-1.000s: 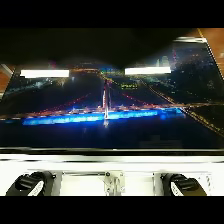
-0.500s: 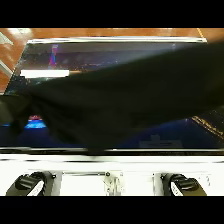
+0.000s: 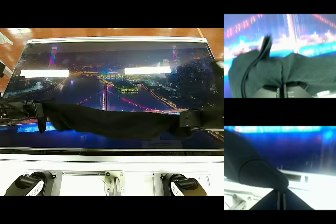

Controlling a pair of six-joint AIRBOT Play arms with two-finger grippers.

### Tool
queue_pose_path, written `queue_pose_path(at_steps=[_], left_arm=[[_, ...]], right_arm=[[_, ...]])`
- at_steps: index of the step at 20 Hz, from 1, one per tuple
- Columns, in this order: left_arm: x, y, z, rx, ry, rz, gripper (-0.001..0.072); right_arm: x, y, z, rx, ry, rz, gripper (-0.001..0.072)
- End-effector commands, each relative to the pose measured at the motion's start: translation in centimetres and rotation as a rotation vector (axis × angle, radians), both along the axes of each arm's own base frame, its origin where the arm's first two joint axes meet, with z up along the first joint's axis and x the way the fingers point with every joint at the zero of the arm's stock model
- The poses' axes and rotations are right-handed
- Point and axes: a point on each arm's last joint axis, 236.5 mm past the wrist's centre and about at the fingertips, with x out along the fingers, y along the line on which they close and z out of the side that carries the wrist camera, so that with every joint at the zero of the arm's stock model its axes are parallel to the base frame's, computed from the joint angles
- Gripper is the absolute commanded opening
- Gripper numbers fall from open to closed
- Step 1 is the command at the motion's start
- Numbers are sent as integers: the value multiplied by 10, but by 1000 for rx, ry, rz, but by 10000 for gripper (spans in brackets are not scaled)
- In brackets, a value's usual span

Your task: Fold the shirts.

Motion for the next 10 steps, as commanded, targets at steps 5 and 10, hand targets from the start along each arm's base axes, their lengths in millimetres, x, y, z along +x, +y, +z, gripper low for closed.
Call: queue_pose_path(at_steps=[5, 10], left_arm=[[66, 7, -2, 7, -96, 71, 38], [109, -15, -126, -4, 219, 59, 38]], right_arm=[[12, 29, -81, 132, 164, -85, 65], [59, 40, -153, 174, 189, -165, 65]])
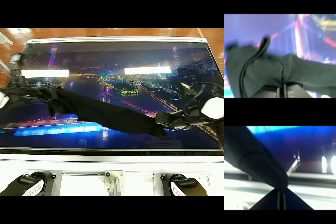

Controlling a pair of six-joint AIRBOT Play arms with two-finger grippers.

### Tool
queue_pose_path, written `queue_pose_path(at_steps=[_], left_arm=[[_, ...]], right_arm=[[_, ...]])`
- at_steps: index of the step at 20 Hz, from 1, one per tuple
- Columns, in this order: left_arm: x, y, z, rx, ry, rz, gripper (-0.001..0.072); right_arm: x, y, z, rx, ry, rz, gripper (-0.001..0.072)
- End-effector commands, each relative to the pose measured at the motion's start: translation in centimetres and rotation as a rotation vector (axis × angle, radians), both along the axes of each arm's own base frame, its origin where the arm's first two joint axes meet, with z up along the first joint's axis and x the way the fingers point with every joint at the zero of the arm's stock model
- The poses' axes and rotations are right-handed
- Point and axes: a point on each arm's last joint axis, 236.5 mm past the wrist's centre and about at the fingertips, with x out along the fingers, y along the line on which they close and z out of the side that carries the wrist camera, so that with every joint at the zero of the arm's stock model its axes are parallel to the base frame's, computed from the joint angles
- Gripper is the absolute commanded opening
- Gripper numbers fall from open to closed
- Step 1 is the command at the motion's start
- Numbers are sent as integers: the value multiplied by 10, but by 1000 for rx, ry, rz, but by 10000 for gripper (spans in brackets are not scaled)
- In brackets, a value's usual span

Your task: Fold the shirts.

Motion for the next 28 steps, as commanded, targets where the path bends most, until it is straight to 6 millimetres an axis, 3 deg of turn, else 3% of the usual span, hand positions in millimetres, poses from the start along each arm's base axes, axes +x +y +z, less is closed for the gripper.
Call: queue_pose_path(at_steps=[1, 3, 4, 6, 9, 11, 14, 15, 16, 17, 18, 20, 23, 25, 28], left_arm=[[25, -18, -82, -29, 179, -20, 38], [40, -32, -113, -73, 222, -35, 38], [51, -39, -118, -98, 215, -44, 38], [78, -48, -107, -134, 143, -45, 38], [124, -44, -72, -150, -30, 9, 38], [138, -43, -73, -150, -60, 27, 38], [119, -53, -124, -164, 118, -1, 59], [106, -57, -139, -170, 192, -19, 219], [92, -58, -150, -164, 263, -44, 462], [81, -56, -156, -162, 321, -58, 575], [69, -46, -159, -161, 379, -65, 611], [47, -17, -156, -171, 491, -57, 611], [30, 32, -138, -195, 548, 8, 609], [20, 41, -139, -207, 580, 30, 609], [2, 28, -169, -205, 638, 27, 611]], right_arm=[[31, 8, -49, 29, 33, -61, 65], [44, 10, -73, 26, 59, -61, 65], [53, 10, -81, 24, 51, -69, 65], [77, 10, -92, 29, -5, -106, 66], [116, 13, -88, 69, -138, -176, 65], [142, 12, -77, 101, -240, -241, 65], [163, 13, -63, 152, -321, -312, 65], [163, 14, -62, 159, -319, -316, 65], [162, 15, -63, 160, -312, -311, 65], [160, 16, -64, 158, -303, -307, 65], [157, 17, -66, 157, -289, -301, 65], [152, 18, -68, 154, -270, -292, 66], [149, 18, -71, 145, -260, -268, 66], [148, 18, -71, 139, -263, -256, 66], [148, 18, -71, 139, -264, -255, 66]])
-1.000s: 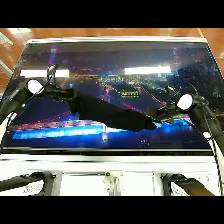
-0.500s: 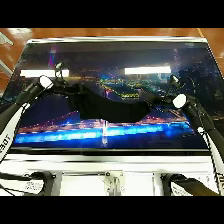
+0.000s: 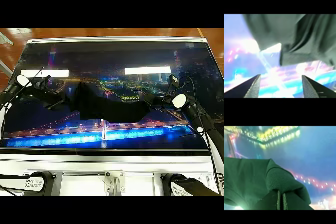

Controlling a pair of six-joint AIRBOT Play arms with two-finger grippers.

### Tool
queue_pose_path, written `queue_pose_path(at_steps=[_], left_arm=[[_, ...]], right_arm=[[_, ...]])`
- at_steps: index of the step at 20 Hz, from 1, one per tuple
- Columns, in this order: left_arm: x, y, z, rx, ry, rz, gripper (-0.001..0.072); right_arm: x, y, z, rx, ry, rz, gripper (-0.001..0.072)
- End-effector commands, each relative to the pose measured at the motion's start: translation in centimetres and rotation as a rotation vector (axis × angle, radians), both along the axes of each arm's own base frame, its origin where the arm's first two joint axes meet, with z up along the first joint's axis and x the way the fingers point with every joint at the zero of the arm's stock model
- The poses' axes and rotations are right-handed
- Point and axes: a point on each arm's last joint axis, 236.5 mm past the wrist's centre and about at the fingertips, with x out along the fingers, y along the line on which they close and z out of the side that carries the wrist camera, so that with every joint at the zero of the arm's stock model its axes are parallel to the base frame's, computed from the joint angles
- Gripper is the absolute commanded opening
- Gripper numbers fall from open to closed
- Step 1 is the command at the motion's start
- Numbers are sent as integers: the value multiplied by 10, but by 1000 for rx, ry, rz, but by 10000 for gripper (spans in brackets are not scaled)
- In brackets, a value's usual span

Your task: Fold the shirts.

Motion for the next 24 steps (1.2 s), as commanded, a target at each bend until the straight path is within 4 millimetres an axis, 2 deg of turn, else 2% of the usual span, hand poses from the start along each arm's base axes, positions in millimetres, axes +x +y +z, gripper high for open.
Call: queue_pose_path(at_steps=[1, 3, 6, 10, 17, 18, 19, 20, 22, 24], left_arm=[[-22, -8, -28, 1, 65, 0, 610], [-17, -24, -44, -2, 36, 18, 609], [-7, -50, -56, -48, 23, 38, 609], [-3, -56, -71, -48, 32, 48, 607], [0, -70, -74, -63, 20, 50, 588], [0, -73, -73, -70, 18, 51, 567], [0, -76, -72, -75, 20, 52, 419], [0, -78, -72, -78, 20, 49, 358], [-2, -80, -71, -88, 28, 47, 162], [-7, -83, -65, -101, 32, -3, 38]], right_arm=[[-1, 0, -1, -4, 1, 9, 66], [-1, 0, -1, -4, 2, 9, 66], [-1, 1, -1, -3, 2, 9, 66], [-5, 2, -3, -1, 22, 17, 66], [-7, 3, -3, 1, 30, 19, 66], [-7, 3, -4, 1, 30, 20, 66], [-7, 3, -4, 1, 30, 20, 66], [-7, 3, -4, 1, 30, 20, 66], [-7, 3, -4, 1, 30, 20, 66], [-7, 2, -3, 1, 30, 19, 66]])
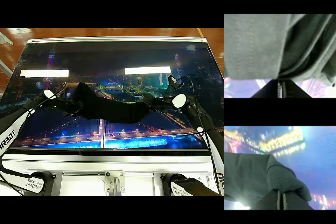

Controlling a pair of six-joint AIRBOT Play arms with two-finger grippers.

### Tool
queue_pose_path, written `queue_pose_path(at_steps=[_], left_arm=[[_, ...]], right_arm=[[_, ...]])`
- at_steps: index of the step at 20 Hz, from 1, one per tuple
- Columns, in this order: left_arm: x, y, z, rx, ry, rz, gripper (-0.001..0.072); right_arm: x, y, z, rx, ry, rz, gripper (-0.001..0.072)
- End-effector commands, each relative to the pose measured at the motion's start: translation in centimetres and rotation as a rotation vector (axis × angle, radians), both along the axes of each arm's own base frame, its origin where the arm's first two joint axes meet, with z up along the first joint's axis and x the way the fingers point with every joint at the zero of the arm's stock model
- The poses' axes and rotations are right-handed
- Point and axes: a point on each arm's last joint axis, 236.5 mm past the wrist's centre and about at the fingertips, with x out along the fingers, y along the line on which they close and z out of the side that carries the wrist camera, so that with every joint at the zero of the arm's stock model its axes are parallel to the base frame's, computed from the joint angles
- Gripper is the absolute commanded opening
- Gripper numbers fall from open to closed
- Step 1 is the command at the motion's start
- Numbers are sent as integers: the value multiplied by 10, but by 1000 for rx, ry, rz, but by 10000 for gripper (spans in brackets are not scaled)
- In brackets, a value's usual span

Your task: Fold the shirts.

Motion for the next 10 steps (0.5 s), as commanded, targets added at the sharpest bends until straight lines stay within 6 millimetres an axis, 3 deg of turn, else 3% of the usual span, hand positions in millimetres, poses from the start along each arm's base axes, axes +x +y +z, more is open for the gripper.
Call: queue_pose_path(at_steps=[1, 4, 6, 7, 8, 10], left_arm=[[-6, -9, 11, -31, 2, -74, 38], [5, -14, 54, -51, -83, -132, 37], [23, -16, 115, -48, -265, -172, 38], [30, -17, 157, -46, -376, -188, 38], [35, -17, 213, -46, -511, -185, 37], [31, -10, 341, -44, -823, -143, 38]], right_arm=[[0, 0, 0, 0, -1, -1, 66], [7, 0, 14, 11, -46, -11, 66], [20, 0, 53, 22, -150, -19, 66], [27, 0, 83, 28, -227, -19, 66], [33, 0, 125, 26, -334, -8, 66], [35, -4, 223, 7, -589, 12, 65]])
